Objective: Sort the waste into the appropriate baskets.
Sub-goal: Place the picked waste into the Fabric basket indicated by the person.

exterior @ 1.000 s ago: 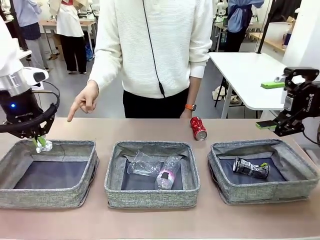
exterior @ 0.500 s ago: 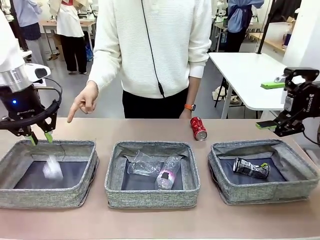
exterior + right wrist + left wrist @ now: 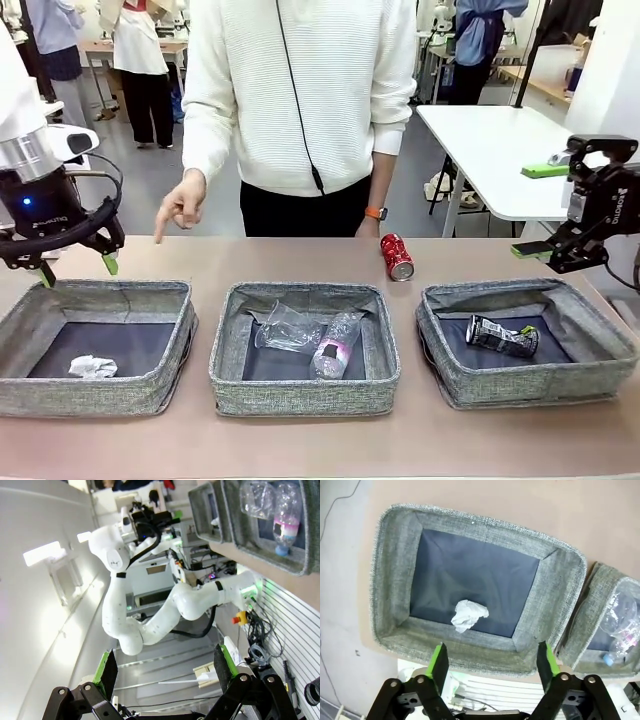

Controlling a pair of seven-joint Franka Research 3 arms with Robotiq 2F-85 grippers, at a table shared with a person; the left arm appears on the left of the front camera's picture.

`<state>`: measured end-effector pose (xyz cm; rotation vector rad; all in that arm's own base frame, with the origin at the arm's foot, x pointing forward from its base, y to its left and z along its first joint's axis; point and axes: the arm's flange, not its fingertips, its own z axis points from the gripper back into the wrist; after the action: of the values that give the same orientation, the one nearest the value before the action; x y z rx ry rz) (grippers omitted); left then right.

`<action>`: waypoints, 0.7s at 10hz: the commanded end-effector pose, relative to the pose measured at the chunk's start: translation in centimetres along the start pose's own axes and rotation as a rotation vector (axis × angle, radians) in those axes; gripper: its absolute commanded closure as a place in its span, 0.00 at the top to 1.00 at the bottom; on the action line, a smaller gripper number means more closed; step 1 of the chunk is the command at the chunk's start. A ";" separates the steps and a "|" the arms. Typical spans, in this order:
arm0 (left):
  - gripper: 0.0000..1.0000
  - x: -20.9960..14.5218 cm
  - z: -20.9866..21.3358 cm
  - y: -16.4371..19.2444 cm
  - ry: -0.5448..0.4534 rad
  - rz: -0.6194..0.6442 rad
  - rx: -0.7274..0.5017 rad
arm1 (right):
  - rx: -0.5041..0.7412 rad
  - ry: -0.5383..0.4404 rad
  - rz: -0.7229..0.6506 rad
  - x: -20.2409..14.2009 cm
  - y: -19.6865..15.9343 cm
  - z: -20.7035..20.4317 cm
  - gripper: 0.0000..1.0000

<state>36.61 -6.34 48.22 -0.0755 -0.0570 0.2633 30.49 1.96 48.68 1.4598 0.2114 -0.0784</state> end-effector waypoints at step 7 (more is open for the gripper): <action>1.00 1.3 3.6 3.0 0.244 -0.174 -1.306 | 0.017 0.002 0.016 0.0 0.3 -0.1 1.00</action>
<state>36.07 -3.12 54.05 -1.0033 -0.1018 0.0520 30.48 1.97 48.69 1.4598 0.2114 -0.0783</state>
